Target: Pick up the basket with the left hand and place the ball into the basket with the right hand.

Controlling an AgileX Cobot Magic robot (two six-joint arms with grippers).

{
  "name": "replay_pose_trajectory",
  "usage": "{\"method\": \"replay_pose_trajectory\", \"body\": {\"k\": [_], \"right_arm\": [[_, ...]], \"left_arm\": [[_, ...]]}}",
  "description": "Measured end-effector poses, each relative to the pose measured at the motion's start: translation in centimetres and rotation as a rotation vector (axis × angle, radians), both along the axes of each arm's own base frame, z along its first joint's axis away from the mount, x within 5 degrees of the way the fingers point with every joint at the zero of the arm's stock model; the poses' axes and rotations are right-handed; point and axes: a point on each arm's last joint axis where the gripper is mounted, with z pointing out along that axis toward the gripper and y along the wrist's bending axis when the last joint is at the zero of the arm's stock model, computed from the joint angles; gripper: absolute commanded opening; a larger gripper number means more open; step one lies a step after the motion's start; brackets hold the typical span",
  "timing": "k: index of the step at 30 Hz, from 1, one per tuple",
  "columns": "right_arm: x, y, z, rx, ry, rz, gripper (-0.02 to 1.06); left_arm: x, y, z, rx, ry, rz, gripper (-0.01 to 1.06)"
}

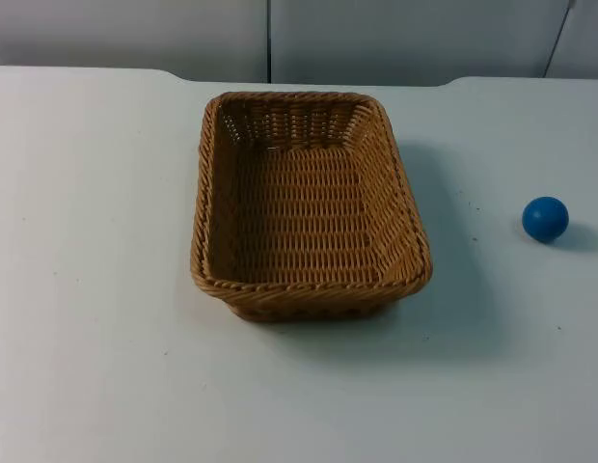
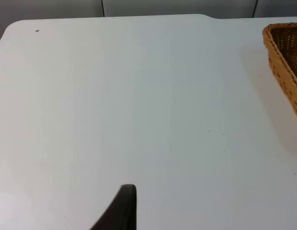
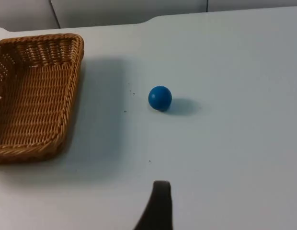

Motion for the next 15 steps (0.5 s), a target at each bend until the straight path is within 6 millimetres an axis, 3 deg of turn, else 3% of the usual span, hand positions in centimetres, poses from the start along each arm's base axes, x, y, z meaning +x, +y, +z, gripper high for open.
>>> {"method": "replay_pose_trajectory", "body": {"k": [15], "right_arm": [[0.01, 0.05, 0.12, 0.071, -0.008, 0.057, 0.75]], "left_arm": [[0.0, 0.01, 0.0, 0.004, 0.0, -0.014, 1.01]]}}
